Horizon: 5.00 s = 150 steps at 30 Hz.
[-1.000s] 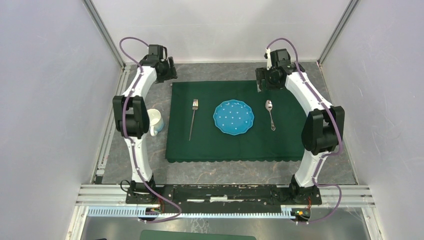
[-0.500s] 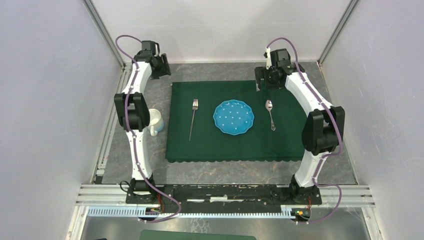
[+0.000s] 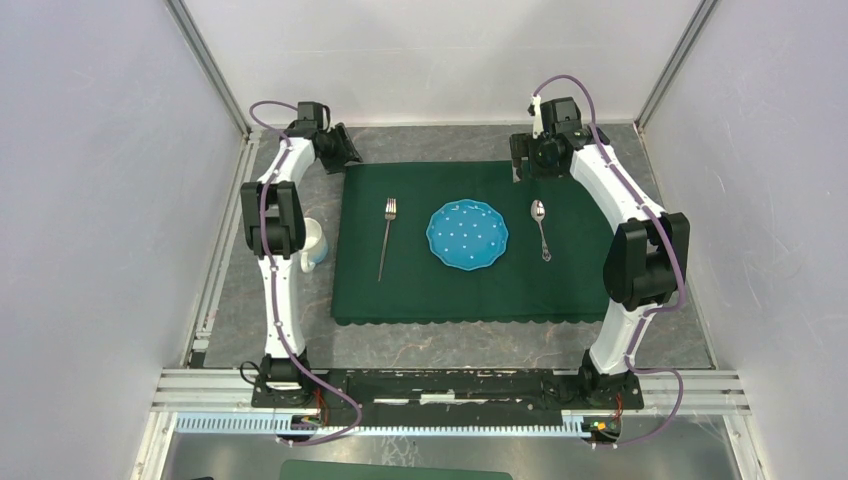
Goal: Set the dinner table for one person
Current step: Pick up the knife at the corner of the board.
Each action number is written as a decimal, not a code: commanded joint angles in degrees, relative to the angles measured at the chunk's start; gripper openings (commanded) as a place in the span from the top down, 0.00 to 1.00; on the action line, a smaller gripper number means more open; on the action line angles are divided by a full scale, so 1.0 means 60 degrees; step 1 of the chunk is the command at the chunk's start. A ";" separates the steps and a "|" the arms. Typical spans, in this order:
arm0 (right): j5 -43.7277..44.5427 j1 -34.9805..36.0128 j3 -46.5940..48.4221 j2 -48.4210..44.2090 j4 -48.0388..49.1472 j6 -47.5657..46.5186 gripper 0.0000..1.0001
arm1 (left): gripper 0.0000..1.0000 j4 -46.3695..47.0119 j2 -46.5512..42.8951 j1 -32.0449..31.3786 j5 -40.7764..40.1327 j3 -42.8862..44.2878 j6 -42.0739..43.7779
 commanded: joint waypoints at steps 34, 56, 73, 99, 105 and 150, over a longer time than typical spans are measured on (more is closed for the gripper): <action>0.0294 -0.0028 0.0516 0.0011 0.0042 0.0088 0.06 | 0.40 0.0563 0.0000 0.0459 -0.0474 -0.0460 -0.0051; 0.0434 -0.0013 0.0439 -0.0190 -0.0022 0.0240 0.06 | 0.41 0.1819 0.0289 0.0348 0.0171 -0.0686 -0.1359; 0.0978 -0.0027 0.0206 -0.0566 -0.0222 0.0238 0.06 | 0.42 0.3235 0.1129 0.0133 0.0571 -0.0359 -0.2559; 0.0773 -0.0018 -0.0024 -0.0665 -0.0087 0.0430 0.06 | 0.45 0.3233 0.1281 0.0111 0.1228 0.0648 -0.3437; 0.0677 -0.0021 -0.0162 -0.0756 0.0018 0.0326 0.06 | 0.45 0.3012 0.1160 -0.0241 0.1261 0.0618 -0.3861; 0.0079 -0.0181 -0.1869 -0.1753 0.0980 0.0149 0.05 | 0.70 0.0751 0.2269 -0.1979 -0.0240 0.2706 -0.2797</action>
